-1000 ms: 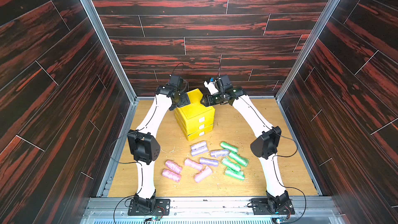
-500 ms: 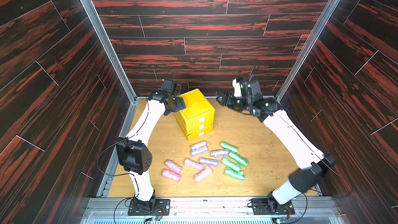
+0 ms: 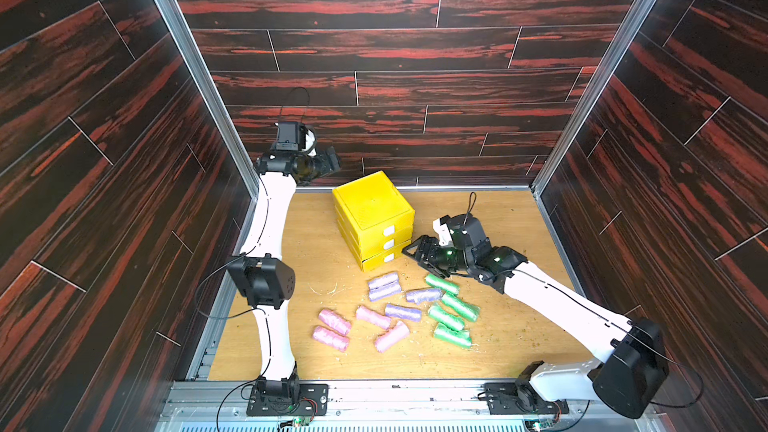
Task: Sort the rolls of trash bags by color and place them into the drawer
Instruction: Move the storage box to the center of the board, then open the drawer in the storage box.
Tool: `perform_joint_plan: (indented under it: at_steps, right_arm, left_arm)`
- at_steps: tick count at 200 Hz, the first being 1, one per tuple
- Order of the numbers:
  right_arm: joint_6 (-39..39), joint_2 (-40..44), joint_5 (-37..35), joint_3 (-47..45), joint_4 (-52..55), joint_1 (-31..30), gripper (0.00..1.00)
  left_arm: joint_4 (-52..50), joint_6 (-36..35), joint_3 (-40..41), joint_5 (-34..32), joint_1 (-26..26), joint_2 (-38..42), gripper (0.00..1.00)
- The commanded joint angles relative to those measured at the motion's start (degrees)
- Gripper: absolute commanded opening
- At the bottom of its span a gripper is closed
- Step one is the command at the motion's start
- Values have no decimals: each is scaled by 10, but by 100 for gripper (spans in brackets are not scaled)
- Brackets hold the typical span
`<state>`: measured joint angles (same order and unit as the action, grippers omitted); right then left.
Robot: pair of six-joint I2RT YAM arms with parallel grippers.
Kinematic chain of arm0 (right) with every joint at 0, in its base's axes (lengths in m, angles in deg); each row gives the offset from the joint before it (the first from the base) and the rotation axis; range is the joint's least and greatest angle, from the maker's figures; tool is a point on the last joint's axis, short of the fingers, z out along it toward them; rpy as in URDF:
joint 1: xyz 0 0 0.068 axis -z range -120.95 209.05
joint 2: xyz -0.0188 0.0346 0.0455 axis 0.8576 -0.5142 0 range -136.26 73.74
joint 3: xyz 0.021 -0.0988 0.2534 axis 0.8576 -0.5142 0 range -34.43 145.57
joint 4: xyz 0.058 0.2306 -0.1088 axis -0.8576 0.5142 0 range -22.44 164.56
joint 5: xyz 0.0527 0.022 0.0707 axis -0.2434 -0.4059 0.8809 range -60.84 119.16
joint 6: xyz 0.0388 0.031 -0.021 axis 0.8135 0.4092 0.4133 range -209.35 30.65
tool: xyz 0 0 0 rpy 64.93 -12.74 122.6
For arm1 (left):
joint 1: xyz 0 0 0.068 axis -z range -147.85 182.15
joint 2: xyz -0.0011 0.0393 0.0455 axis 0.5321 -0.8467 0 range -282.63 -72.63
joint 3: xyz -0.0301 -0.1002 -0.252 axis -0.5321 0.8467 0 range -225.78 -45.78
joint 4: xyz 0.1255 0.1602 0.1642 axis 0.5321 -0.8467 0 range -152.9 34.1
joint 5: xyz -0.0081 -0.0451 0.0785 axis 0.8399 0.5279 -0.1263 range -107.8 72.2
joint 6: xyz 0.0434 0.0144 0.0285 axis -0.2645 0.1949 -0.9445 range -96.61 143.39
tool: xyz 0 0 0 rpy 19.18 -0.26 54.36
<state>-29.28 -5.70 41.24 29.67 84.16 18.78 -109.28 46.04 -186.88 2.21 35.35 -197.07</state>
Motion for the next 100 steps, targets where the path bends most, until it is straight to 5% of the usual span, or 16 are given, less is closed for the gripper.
perform_joint_plan:
  at_steps: [1, 33, 100]
  right_arm:
    - [22, -11, 25, -19, -42, -9, 74]
    - [36, -17, 34, -34, -66, -21, 74]
    - [38, -44, 29, -43, -57, -32, 74]
  left_arm:
    - [-50, -73, -23, 62, -8, -36, 94]
    - [-92, -127, -56, 13, -11, -73, 95]
    - [-90, -154, -37, 74, -11, -79, 86]
